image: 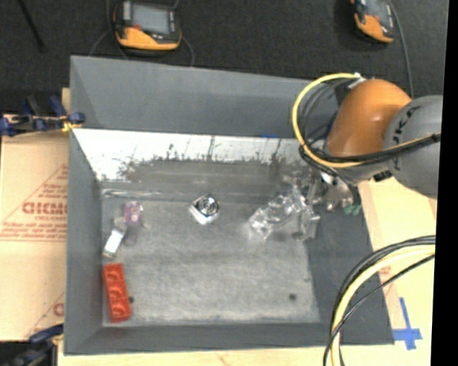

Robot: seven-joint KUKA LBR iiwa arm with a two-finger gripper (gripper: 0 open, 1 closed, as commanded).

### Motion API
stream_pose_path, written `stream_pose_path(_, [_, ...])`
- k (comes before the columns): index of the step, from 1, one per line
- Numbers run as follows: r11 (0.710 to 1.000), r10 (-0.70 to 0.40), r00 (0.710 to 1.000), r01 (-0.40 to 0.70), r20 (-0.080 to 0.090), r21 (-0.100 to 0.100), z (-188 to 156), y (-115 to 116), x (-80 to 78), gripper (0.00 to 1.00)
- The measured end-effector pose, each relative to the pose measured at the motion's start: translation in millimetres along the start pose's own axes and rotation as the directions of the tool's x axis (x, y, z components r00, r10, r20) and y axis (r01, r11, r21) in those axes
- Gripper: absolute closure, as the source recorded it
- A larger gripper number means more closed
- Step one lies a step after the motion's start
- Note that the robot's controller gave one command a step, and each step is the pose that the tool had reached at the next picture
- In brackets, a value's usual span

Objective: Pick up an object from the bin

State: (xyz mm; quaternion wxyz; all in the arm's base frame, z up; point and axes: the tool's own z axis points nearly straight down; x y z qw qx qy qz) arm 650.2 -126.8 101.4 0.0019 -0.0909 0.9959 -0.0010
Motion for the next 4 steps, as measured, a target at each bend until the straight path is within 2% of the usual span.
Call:
stream_pose_path(1, [0.989, -0.151, 0.989, 0.151, 0.004, 0.002, 29, 0, -6.7, 0.00])
stream_pose_path(2, [0.967, -0.255, 0.967, 0.255, 0.007, 0.005, 27, 2, 4.7, 0.00])
stream_pose_path(3, [0.967, -0.255, 0.967, 0.255, 0.007, 0.005, 28, 2, 4.6, 1.00])
stream_pose_path(4, [0.968, -0.252, 0.968, 0.252, 0.001, 0.000, 3, 0, 3.9, 1.00])
